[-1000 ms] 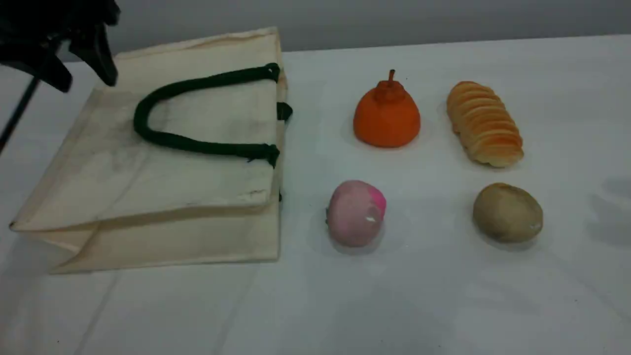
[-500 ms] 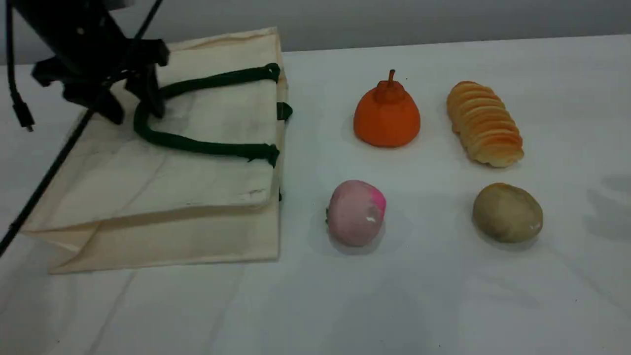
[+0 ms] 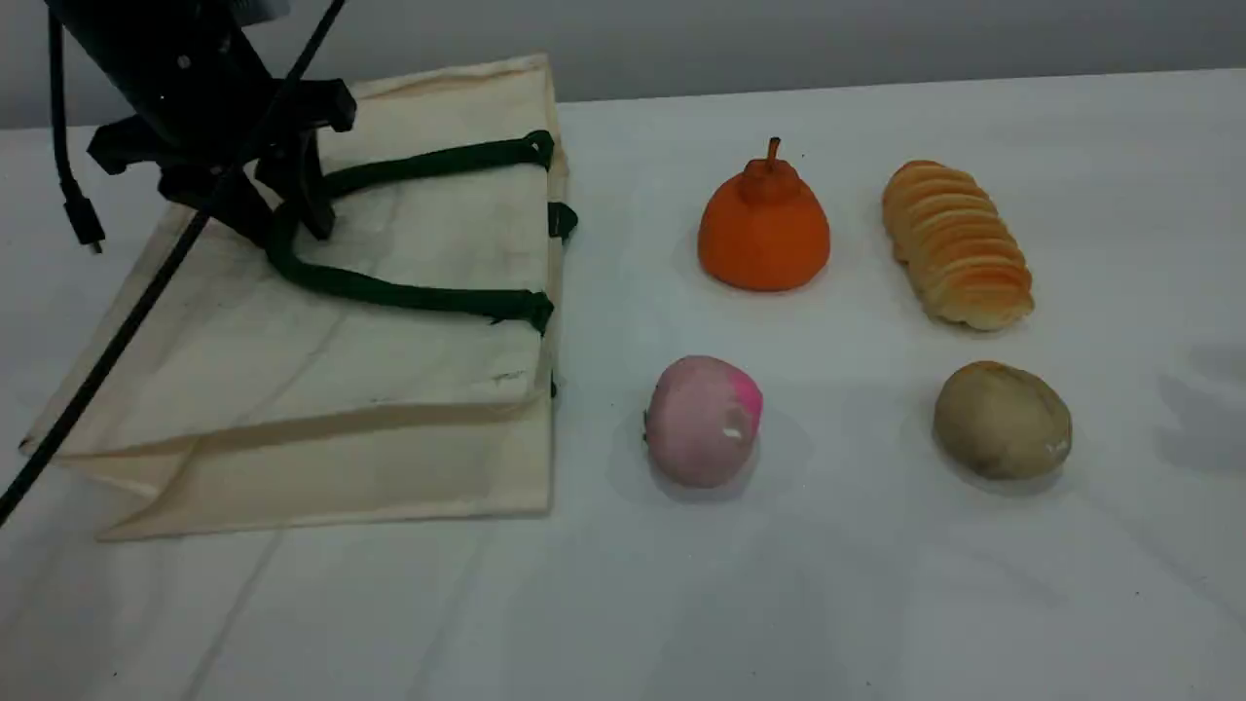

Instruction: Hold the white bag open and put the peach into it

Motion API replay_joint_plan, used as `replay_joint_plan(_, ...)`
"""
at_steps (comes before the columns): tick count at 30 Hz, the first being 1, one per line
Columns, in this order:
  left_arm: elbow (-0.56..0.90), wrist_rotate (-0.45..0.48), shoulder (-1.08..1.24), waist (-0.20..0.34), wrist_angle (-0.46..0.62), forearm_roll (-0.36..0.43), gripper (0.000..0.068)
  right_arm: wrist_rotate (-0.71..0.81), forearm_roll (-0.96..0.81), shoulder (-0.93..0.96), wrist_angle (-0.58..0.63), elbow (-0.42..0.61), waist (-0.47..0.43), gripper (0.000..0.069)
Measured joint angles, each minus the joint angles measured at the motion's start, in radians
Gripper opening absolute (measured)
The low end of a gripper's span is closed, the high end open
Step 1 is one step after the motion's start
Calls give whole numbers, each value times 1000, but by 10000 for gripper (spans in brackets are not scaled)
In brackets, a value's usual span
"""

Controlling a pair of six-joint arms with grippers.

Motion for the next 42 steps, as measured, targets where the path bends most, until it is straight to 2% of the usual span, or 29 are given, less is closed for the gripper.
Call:
replay_joint_plan(3, 0, 13, 0, 0, 2, 2, 178, 0, 0, 0, 0, 0, 0, 540)
replay_joint_plan(6, -6, 45, 0, 0, 15, 1, 89, 0, 0, 0, 0, 0, 0, 540)
replay_joint_plan(10, -30, 95, -2, 1, 48, 1, 89, 0, 0, 0, 3, 0, 0, 540)
replay_joint_plan(12, -61, 137, -2, 1, 100, 3, 89, 0, 0, 0, 3, 0, 0, 540)
replay_joint_plan(21, -311, 320, -2, 1, 470, 5, 89, 0, 0, 0, 4, 0, 0, 540)
replay_joint_plan(23, -369, 342, -3, 1, 512, 5, 89, 0, 0, 0, 4, 0, 0, 540)
replay_joint_plan(27, -435, 374, -28, 1, 524, 4, 89, 0, -1, 0, 9, 0, 0, 540)
replay_joint_plan(34, -435, 393, -107, 0, 527, -3, 89, 0, -3, 0, 2, 0, 0, 540)
replay_joint_plan(42, -433, 521, -182, -10, 524, -133, 89, -7, -3, 0, -6, 0, 0, 540)
